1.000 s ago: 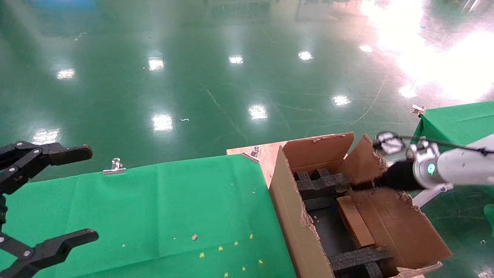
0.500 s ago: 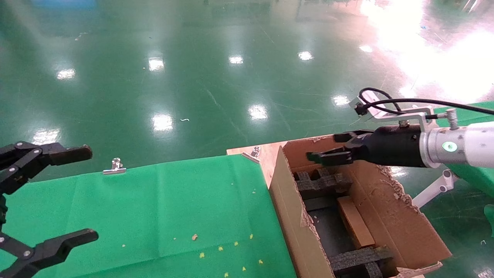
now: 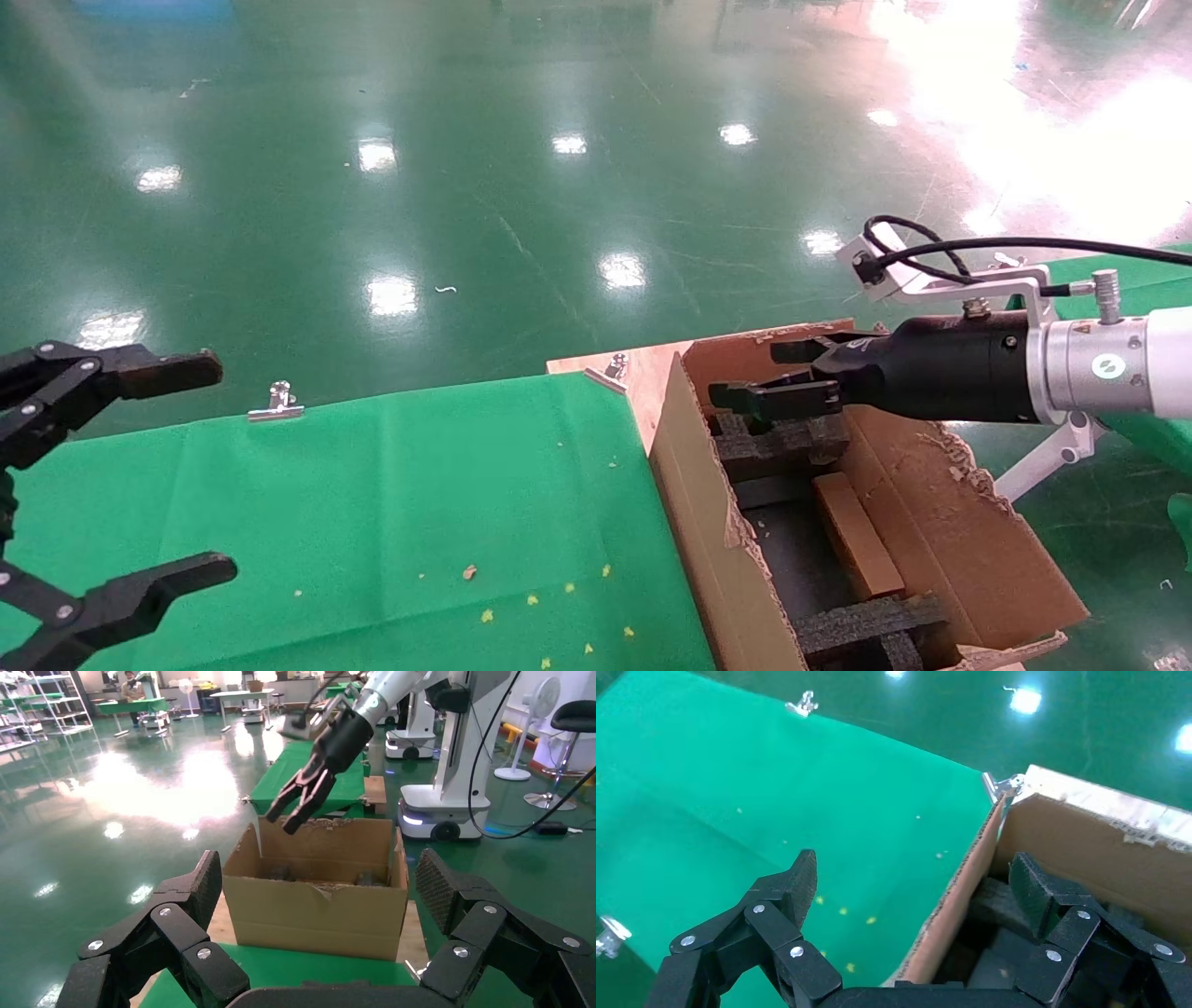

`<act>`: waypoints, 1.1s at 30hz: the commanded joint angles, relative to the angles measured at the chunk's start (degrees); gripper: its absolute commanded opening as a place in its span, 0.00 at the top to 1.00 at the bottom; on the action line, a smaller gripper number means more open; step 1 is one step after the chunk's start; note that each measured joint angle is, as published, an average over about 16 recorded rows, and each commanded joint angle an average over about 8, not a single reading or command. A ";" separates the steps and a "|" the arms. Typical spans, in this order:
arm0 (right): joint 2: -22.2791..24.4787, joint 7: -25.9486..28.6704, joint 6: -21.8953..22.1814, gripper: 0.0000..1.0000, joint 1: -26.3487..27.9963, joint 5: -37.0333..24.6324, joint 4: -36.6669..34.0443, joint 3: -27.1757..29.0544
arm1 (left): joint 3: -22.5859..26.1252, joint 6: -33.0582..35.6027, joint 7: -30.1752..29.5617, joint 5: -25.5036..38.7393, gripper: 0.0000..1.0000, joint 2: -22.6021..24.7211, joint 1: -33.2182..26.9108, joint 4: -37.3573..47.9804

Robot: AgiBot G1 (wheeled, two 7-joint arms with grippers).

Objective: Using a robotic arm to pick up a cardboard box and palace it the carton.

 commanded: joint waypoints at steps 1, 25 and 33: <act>-0.23 0.29 0.35 0.00 -0.03 -0.60 -0.35 -0.18 | 0.00 0.00 0.00 0.00 0.00 0.00 0.00 0.00; -6.84 -12.55 -12.41 0.00 -15.85 2.69 0.40 25.31 | 0.01 0.00 0.01 -0.01 0.00 0.00 0.00 0.01; -9.08 -16.82 -16.63 0.00 -21.14 3.72 0.60 33.80 | 0.01 0.00 0.01 -0.01 0.00 0.00 0.00 0.01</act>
